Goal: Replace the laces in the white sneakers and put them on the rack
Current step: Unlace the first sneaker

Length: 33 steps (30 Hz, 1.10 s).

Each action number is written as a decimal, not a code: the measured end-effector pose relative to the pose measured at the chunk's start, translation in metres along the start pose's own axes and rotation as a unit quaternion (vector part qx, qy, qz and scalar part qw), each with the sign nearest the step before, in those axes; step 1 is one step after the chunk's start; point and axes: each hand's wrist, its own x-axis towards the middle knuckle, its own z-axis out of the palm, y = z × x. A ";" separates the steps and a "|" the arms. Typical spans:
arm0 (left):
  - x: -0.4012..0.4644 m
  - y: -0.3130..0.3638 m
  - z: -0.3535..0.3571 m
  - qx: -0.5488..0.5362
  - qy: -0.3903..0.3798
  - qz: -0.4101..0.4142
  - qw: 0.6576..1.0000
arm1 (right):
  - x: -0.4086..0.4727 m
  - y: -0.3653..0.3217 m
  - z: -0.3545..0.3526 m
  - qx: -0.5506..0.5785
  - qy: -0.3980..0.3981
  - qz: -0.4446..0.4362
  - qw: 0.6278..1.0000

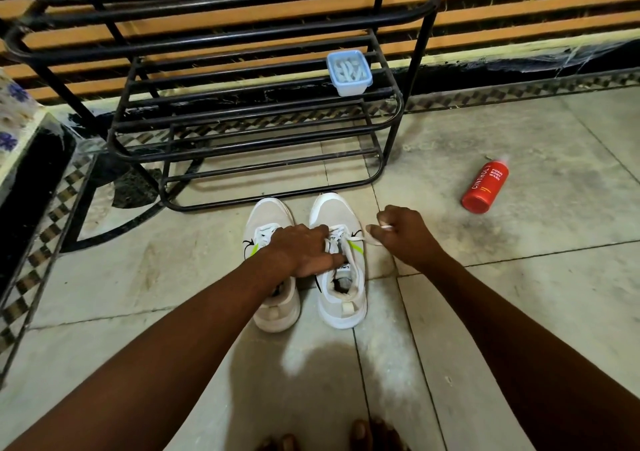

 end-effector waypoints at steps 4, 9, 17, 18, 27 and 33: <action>0.004 -0.003 0.002 -0.005 0.001 0.002 1.000 | -0.012 0.016 0.001 -0.045 -0.029 0.052 0.997; 0.004 0.002 0.005 -0.050 0.010 0.003 0.999 | -0.036 0.025 0.024 -0.042 -0.025 0.070 0.996; 0.000 0.007 0.018 -0.214 0.158 -0.018 0.964 | -0.059 -0.004 0.045 -0.122 0.113 -0.109 0.980; 0.000 0.005 0.020 -0.226 0.160 -0.022 0.961 | -0.059 -0.004 0.047 -0.153 0.112 -0.119 0.975; 0.016 0.009 0.017 -0.218 0.182 0.069 0.956 | -0.062 -0.004 0.062 -0.219 0.111 -0.103 0.964; 0.023 0.019 0.009 -0.108 0.194 0.024 0.975 | -0.069 -0.012 0.057 -0.277 0.177 -0.104 0.939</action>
